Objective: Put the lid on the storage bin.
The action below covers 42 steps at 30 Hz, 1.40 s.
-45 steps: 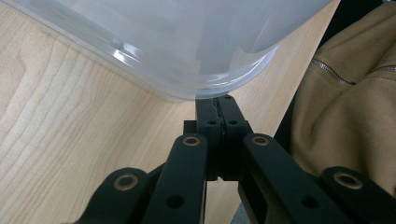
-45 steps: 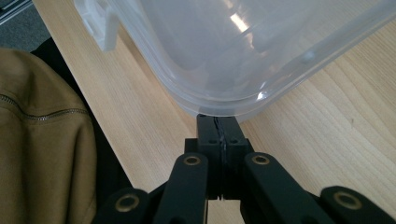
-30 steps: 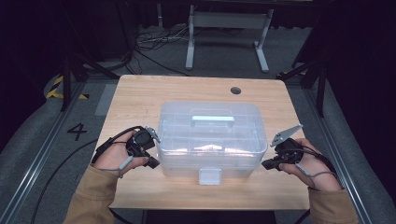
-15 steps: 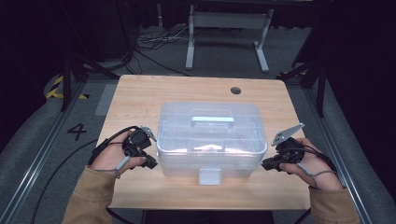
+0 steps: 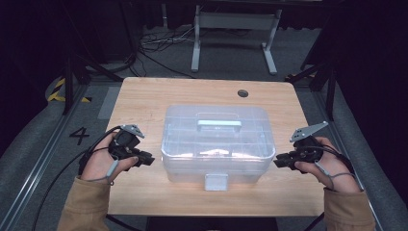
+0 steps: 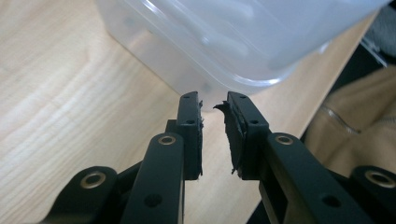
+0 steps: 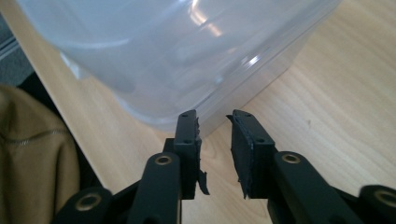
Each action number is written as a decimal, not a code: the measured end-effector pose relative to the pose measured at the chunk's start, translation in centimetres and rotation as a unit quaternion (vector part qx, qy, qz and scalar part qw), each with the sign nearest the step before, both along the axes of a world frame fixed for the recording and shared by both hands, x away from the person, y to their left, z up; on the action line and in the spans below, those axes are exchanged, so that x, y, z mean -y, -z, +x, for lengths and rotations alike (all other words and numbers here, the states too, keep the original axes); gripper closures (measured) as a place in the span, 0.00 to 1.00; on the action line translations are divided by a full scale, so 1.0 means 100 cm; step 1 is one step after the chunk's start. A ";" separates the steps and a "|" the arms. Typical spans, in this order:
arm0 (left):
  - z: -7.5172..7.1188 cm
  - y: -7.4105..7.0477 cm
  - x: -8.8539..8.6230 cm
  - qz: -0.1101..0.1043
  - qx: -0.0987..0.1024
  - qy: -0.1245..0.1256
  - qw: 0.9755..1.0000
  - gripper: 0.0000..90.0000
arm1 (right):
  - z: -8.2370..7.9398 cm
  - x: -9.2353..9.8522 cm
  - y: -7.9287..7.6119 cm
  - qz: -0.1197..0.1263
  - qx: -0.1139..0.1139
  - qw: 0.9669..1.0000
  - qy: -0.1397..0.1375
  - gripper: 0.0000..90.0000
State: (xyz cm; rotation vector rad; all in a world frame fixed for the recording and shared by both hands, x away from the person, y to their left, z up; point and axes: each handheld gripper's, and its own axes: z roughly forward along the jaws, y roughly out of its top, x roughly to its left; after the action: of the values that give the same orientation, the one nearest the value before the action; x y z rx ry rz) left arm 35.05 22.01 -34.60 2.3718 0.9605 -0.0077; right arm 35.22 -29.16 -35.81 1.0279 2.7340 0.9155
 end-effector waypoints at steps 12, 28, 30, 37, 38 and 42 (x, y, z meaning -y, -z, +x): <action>0.003 0.004 -0.024 -0.027 0.066 -0.083 0.994 0.76 | 0.014 0.017 -0.001 0.049 0.069 0.994 0.063 0.60; 0.017 0.028 -0.051 -0.053 0.142 -0.152 0.977 0.61 | 0.035 0.040 0.019 0.066 0.142 0.981 0.111 0.44; 0.020 0.031 -0.052 -0.057 0.146 -0.158 0.975 0.59 | 0.036 0.043 0.021 0.063 0.144 0.981 0.116 0.43; 0.033 0.047 -0.059 -0.057 0.177 -0.177 0.966 0.46 | 0.044 0.060 0.042 0.047 0.141 0.978 0.147 0.40; 0.035 0.049 -0.061 -0.054 0.178 -0.182 0.965 0.44 | 0.046 0.062 0.047 0.040 0.137 0.978 0.150 0.40; 0.039 0.059 -0.067 -0.049 0.166 -0.197 0.965 0.41 | 0.051 0.068 0.060 0.032 0.133 0.977 0.166 0.39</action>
State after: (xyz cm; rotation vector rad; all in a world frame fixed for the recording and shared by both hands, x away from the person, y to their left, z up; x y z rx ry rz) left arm 38.98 28.66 -40.55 1.9713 1.2094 0.4669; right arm 40.36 -36.01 -41.79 1.2254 2.2428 1.0029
